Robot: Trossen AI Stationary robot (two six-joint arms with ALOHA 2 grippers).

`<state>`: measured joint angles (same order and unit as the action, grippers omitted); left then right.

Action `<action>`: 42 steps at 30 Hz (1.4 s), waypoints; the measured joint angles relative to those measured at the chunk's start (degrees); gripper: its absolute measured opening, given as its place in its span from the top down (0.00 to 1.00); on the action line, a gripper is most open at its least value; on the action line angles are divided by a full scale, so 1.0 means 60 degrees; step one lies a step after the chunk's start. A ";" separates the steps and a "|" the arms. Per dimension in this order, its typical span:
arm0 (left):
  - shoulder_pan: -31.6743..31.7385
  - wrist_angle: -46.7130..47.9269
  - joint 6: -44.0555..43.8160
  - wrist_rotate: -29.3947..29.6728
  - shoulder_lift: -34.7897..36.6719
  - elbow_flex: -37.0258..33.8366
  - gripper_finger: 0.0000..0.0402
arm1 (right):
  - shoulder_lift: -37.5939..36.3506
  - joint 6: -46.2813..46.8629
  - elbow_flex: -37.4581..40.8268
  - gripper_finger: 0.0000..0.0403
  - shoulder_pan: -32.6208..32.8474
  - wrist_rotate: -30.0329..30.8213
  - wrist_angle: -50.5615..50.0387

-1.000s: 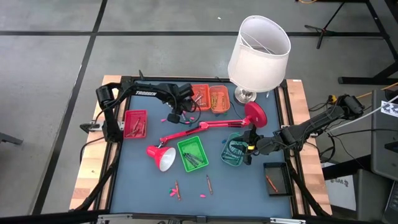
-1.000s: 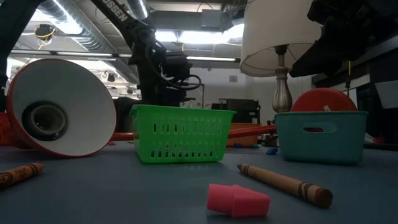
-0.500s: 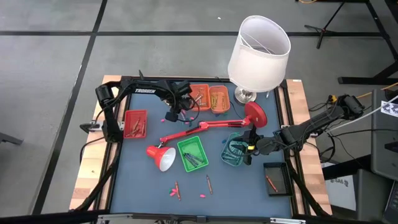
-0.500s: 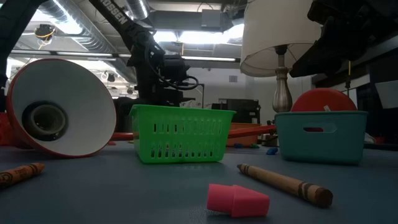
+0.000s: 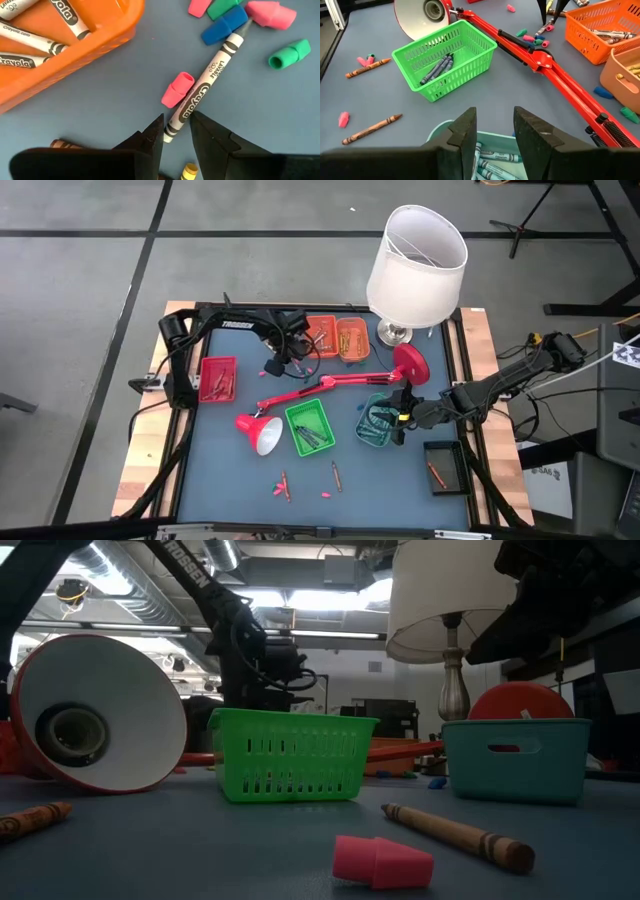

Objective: Sort crayons
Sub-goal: Put the gray crayon into the orange bin

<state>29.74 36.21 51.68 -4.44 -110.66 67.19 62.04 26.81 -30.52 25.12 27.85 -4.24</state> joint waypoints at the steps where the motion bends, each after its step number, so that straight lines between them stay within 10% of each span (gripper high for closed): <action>1: -0.0018 0.0077 -0.0004 0.0002 -0.0040 0.0002 0.77 | 0.0000 0.0006 0.0000 0.69 -0.0003 0.0001 0.0023; 17: -0.0064 0.0532 -0.0046 0.0317 -0.0039 -0.0009 0.98 | 0.0000 0.0006 0.0000 0.69 -0.0001 0.0001 0.0028; 32: -0.0731 0.1858 -0.0234 0.0405 0.1403 -0.0100 0.99 | 0.0000 -0.0001 0.0000 0.69 -0.0001 0.0002 0.0030; 42: -0.1162 0.0081 -0.1577 0.0394 0.1881 -0.0082 0.99 | -0.0002 -0.0008 0.0000 0.69 -0.0001 0.0005 0.0039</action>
<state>22.77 36.69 42.22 -2.08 -99.37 66.70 62.03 26.76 -30.52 25.12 27.88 -4.01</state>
